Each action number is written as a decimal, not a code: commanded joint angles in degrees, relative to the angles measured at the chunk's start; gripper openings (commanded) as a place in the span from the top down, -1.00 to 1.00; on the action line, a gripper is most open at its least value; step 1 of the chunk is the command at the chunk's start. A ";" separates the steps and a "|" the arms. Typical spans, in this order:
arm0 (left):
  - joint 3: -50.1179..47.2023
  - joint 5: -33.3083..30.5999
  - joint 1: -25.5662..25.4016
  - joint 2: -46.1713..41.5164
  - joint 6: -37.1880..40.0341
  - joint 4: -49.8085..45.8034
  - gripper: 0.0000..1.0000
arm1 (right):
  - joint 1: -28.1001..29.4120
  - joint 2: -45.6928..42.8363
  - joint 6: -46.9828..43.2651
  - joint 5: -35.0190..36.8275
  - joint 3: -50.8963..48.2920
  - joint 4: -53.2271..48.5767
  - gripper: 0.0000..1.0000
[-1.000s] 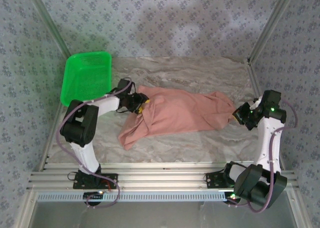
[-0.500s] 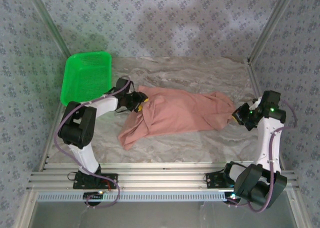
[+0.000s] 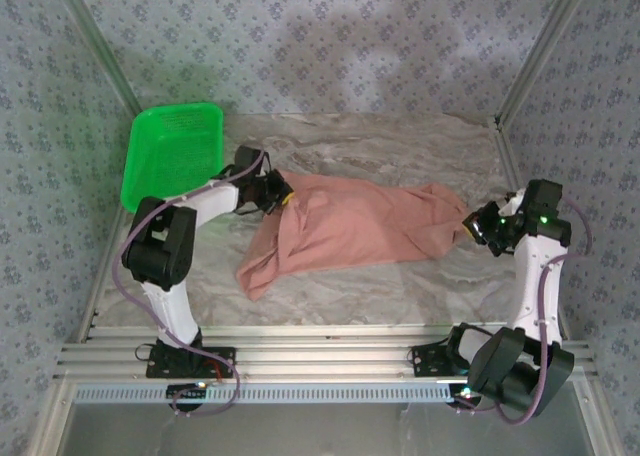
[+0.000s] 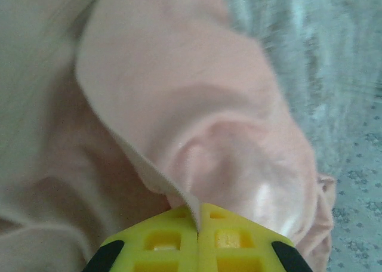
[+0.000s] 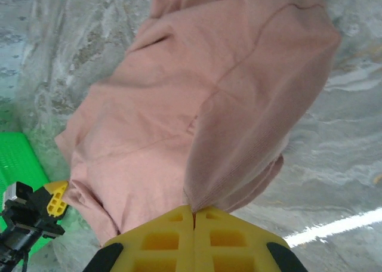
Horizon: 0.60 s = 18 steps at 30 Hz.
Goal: Fold and stack the t-shirts
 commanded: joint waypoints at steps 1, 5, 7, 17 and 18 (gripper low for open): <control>8.59 -1.97 2.30 -5.17 6.99 -4.30 1.00 | -0.36 2.29 1.93 -6.02 5.54 4.65 1.00; 21.02 -1.75 4.98 -6.72 11.84 -9.19 1.00 | -0.68 6.15 8.12 -11.34 13.99 14.06 1.00; 28.54 -0.04 6.25 -5.90 13.55 -10.26 1.00 | -1.35 9.34 11.49 -13.51 19.10 19.76 1.00; 91.10 7.04 9.85 14.69 17.50 -25.84 1.00 | -4.78 25.65 27.22 -17.77 52.50 34.73 1.00; 98.78 7.74 10.23 17.94 16.23 -27.54 1.00 | -5.31 26.09 28.22 -18.15 53.65 35.24 1.00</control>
